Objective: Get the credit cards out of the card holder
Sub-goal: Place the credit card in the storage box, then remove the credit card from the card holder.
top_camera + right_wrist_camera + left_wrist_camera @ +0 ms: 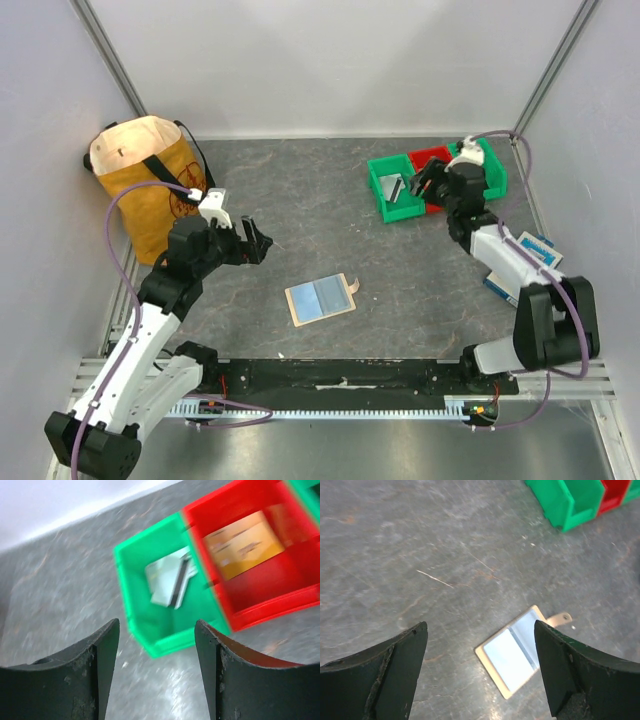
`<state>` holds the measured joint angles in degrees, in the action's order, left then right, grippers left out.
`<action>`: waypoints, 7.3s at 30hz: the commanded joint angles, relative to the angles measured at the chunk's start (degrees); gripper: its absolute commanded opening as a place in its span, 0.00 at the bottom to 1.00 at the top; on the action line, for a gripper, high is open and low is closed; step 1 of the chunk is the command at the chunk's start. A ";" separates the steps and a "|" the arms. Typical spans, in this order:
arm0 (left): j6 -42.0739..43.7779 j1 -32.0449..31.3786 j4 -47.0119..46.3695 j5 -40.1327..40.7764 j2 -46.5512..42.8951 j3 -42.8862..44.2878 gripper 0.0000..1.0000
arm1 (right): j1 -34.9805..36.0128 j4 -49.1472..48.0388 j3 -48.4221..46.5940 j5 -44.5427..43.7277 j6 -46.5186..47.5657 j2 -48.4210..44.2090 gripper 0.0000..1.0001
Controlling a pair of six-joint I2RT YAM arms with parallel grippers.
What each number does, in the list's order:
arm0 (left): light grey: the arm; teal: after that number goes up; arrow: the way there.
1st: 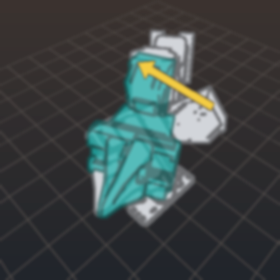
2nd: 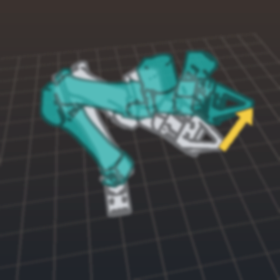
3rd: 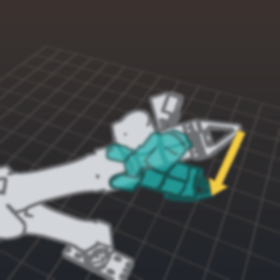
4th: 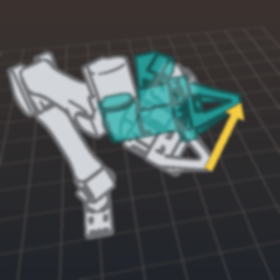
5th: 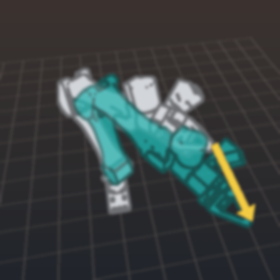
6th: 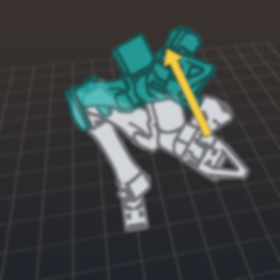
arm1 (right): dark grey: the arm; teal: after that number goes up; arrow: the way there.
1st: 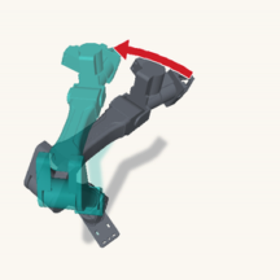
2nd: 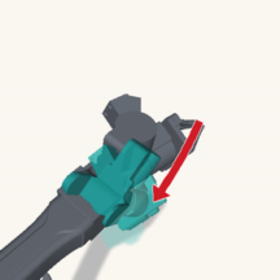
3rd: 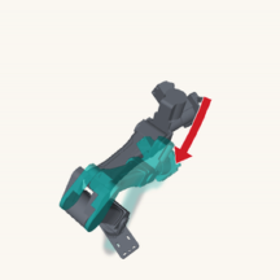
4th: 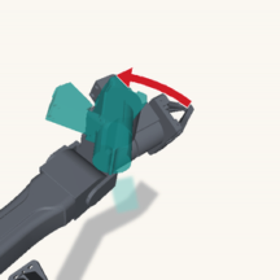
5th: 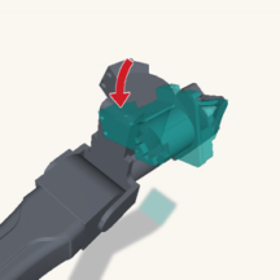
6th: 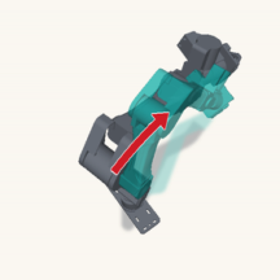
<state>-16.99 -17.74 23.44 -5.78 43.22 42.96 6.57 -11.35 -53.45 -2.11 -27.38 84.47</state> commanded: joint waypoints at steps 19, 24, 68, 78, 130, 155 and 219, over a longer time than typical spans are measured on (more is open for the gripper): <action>-21.94 -12.40 -19.66 -11.20 13.19 -12.81 0.80 | 43.26 2.39 15.92 4.31 -2.15 -6.61 0.62; -22.03 -17.06 -20.28 -7.58 19.17 -14.22 0.76 | 44.93 4.06 14.08 2.82 -2.07 -0.63 0.61; -28.71 -20.41 -25.56 -3.54 24.37 -23.71 0.36 | 47.13 8.17 7.66 3.54 -0.14 3.25 0.34; -27.74 -20.32 -19.14 -0.37 21.55 -22.66 0.36 | 47.31 17.42 5.03 -7.73 3.73 4.21 0.56; -32.57 -20.49 -21.42 0.41 13.22 -27.40 0.29 | 48.72 9.25 -1.74 17.39 2.68 11.06 0.38; -30.30 -20.32 -19.22 -1.07 11.24 -19.59 0.37 | 46.25 22.25 -0.52 -2.63 4.61 6.94 0.54; -29.23 -21.02 -20.01 -1.43 21.12 -22.56 0.35 | 46.34 12.42 -0.34 19.15 1.18 6.85 0.41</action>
<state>-44.49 -38.13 4.01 -6.76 66.63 22.09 52.66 5.04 -51.99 11.40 -26.50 91.18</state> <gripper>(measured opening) 0.352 0.414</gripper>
